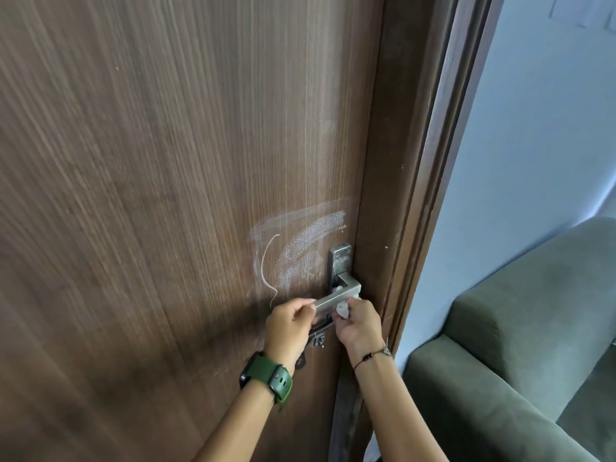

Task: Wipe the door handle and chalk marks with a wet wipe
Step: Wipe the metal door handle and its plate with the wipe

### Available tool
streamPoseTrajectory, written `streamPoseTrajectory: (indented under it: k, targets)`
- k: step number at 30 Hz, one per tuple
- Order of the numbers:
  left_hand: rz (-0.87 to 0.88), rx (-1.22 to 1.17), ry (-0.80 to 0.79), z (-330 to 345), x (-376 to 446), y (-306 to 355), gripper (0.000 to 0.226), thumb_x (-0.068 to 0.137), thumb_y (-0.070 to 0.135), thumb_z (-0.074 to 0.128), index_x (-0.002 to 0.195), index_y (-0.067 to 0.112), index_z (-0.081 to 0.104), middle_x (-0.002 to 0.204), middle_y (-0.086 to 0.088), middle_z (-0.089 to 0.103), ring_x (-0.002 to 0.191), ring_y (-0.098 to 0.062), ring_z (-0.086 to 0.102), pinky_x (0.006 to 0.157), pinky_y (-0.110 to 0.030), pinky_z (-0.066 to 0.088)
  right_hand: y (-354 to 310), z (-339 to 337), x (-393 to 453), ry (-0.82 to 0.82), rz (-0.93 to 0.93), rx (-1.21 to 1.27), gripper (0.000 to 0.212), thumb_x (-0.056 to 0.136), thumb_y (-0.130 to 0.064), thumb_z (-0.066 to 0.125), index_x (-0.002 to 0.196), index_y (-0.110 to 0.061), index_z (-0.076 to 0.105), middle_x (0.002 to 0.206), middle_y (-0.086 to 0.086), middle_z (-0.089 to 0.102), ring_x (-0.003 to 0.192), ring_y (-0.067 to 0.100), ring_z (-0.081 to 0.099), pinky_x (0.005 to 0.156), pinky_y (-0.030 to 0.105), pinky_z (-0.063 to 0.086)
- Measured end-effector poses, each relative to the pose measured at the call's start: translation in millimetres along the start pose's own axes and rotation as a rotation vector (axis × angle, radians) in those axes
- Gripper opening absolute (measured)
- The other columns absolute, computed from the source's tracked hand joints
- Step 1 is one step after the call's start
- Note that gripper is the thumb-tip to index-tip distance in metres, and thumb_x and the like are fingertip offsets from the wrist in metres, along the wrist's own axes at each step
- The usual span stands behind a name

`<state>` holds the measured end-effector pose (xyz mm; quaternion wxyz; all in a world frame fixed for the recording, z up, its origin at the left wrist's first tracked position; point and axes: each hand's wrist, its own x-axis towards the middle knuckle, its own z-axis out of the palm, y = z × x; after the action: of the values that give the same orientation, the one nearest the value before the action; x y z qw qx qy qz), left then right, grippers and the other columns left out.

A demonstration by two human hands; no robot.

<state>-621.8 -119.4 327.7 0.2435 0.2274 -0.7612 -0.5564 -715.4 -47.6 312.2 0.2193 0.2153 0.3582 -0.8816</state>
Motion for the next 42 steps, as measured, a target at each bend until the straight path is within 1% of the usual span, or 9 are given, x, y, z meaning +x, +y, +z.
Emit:
streamPoseTrajectory:
  k: [4, 11, 17, 21, 27, 31, 36, 38, 42]
  targets:
    - [0.128, 0.194, 0.038, -0.6, 0.9, 0.8, 0.021, 0.086, 0.013, 0.056, 0.103, 0.010, 0.068, 0.103, -0.007, 0.072, 0.094, -0.019, 0.065, 0.085, -0.029, 0.051, 26.7, -5.5, -14.3, -0.251, 0.037, -0.007, 0.031, 0.091, 0.010, 0.028, 0.088, -0.004, 0.056, 0.078, 0.014, 0.052, 0.066, 0.022, 0.047, 0.068, 0.030, 0.042]
    - [-0.016, 0.018, -0.030, 1.6, 8.2, -0.2, 0.034, 0.085, 0.005, 0.054, 0.117, 0.016, 0.054, 0.116, -0.006, 0.063, 0.107, -0.019, 0.058, 0.098, -0.039, 0.046, 38.7, -13.5, -22.3, -0.527, 0.124, -0.050, 0.031, 0.091, 0.011, 0.030, 0.098, -0.002, 0.058, 0.084, 0.015, 0.064, 0.078, 0.023, 0.061, 0.076, 0.032, 0.050]
    - [-0.026, -0.009, -0.165, -4.9, 16.8, -1.2, 0.026, 0.085, 0.002, 0.055, 0.105, 0.018, 0.061, 0.103, -0.001, 0.065, 0.095, -0.011, 0.061, 0.082, -0.023, 0.047, 19.3, -9.0, -10.7, -0.492, 0.071, -0.031, 0.032, 0.089, 0.015, 0.029, 0.088, -0.001, 0.057, 0.074, 0.013, 0.062, 0.066, 0.019, 0.060, 0.065, 0.025, 0.050]
    - [-0.035, -0.021, -0.161, -5.4, 16.8, -3.3, 0.026, 0.084, 0.004, 0.056, 0.107, 0.014, 0.061, 0.103, -0.005, 0.065, 0.094, -0.016, 0.060, 0.088, -0.034, 0.049, 40.7, -6.5, -16.5, -0.534, 0.087, 0.111, 0.027, 0.085, 0.012, 0.037, 0.087, -0.003, 0.058, 0.075, 0.011, 0.063, 0.072, 0.020, 0.059, 0.072, 0.029, 0.049]
    - [-0.092, -0.029, -0.139, -8.6, 14.7, -9.6, 0.010, 0.086, 0.014, 0.058, 0.093, 0.018, 0.065, 0.088, -0.006, 0.068, 0.086, -0.017, 0.064, 0.079, -0.031, 0.050, 66.0, -22.4, -40.5, -0.601, 0.044, -0.324, 0.039, 0.073, 0.023, 0.037, 0.077, 0.001, 0.069, 0.063, 0.013, 0.061, 0.058, 0.018, 0.053, 0.056, 0.026, 0.042]
    - [-0.056, -0.067, -0.168, -7.3, 9.0, -11.4, 0.017, 0.089, 0.012, 0.054, 0.079, 0.022, 0.063, 0.088, -0.009, 0.071, 0.089, -0.019, 0.067, 0.089, -0.040, 0.052, 50.3, -54.8, -40.5, -0.323, -0.207, -0.704, 0.030, 0.081, 0.016, 0.039, 0.081, 0.001, 0.065, 0.067, 0.011, 0.059, 0.054, 0.013, 0.049, 0.046, 0.022, 0.037]
    - [-0.093, -0.126, -0.090, 2.8, 9.0, -9.7, 0.017, 0.090, 0.009, 0.051, 0.094, 0.018, 0.066, 0.080, 0.001, 0.070, 0.083, -0.018, 0.069, 0.082, -0.040, 0.056, -19.3, -42.8, -35.8, -0.134, -0.990, -0.998, 0.026, 0.089, -0.004, 0.050, 0.085, -0.026, 0.064, 0.079, -0.004, 0.064, 0.064, 0.006, 0.055, 0.055, 0.009, 0.040]
    - [-0.127, -0.192, -0.065, 6.2, 7.7, -7.8, 0.018, 0.090, 0.006, 0.051, 0.093, 0.017, 0.066, 0.078, 0.002, 0.069, 0.082, -0.016, 0.069, 0.079, -0.033, 0.055, -45.3, -23.3, -29.7, -0.134, -1.279, -1.249, 0.024, 0.086, 0.001, 0.054, 0.090, -0.018, 0.068, 0.085, -0.002, 0.064, 0.072, 0.011, 0.058, 0.062, 0.003, 0.038]
    - [-0.109, -0.229, -0.037, 6.7, 2.8, -5.4, 0.018, 0.090, 0.003, 0.049, 0.100, 0.006, 0.063, 0.075, 0.001, 0.068, 0.078, -0.014, 0.069, 0.075, -0.025, 0.055, -51.6, 2.6, -18.6, -0.261, -1.415, -1.872, 0.028, 0.076, 0.008, 0.060, 0.100, -0.005, 0.069, 0.101, 0.010, 0.066, 0.092, 0.027, 0.057, 0.076, 0.028, 0.048]
